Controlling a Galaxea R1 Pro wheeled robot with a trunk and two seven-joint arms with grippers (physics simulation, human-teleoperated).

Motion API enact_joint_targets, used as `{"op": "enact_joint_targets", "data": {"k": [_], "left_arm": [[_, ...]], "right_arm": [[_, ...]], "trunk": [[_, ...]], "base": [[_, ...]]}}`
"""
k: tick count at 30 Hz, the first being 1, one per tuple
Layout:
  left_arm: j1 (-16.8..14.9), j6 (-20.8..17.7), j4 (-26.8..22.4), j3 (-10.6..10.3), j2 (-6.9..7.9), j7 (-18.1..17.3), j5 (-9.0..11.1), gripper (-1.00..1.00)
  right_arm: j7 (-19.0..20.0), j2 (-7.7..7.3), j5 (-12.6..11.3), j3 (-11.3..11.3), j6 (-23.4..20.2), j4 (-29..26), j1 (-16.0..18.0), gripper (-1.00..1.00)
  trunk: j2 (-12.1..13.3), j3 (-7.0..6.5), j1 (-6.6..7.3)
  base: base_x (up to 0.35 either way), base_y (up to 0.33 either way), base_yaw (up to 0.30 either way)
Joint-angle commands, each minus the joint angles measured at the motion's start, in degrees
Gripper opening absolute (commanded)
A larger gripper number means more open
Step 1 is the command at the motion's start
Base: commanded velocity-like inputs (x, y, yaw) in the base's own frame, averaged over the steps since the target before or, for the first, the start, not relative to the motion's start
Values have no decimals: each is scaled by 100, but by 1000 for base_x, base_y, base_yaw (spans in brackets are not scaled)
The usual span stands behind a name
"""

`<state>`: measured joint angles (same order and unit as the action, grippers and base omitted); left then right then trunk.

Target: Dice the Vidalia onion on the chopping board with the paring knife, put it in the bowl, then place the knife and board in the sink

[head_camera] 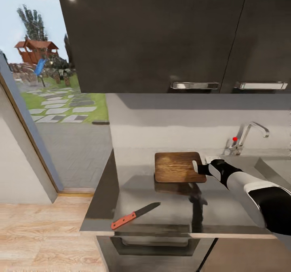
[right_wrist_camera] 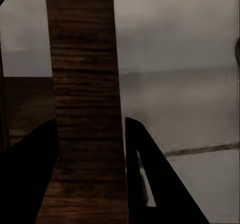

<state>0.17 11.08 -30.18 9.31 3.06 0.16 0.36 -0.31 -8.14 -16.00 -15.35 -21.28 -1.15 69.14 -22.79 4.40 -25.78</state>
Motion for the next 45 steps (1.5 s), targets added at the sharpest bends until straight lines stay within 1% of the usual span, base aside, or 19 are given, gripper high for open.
{"op": "enact_joint_targets", "data": {"k": [1,9,22,45], "left_arm": [[0,9,-6,1,-7,2,1,100],[0,9,-6,1,-14,2,-9,100],[0,9,18,9,-12,2,-11,100],[0,9,82,10,-11,2,-18,100]], "right_arm": [[-4,-2,-53,-29,-34,-14,3,-100],[1,-7,-53,-29,-40,-16,3,-100],[31,1,-59,-35,-59,-16,3,-100],[68,83,-79,-38,-75,-16,3,-100]], "trunk": [[-13,11,0],[-13,11,0],[-13,11,0],[-13,11,0]], "base": [[-271,-76,0],[-176,-216,0],[-18,-297,0],[0,-17,0]]}}
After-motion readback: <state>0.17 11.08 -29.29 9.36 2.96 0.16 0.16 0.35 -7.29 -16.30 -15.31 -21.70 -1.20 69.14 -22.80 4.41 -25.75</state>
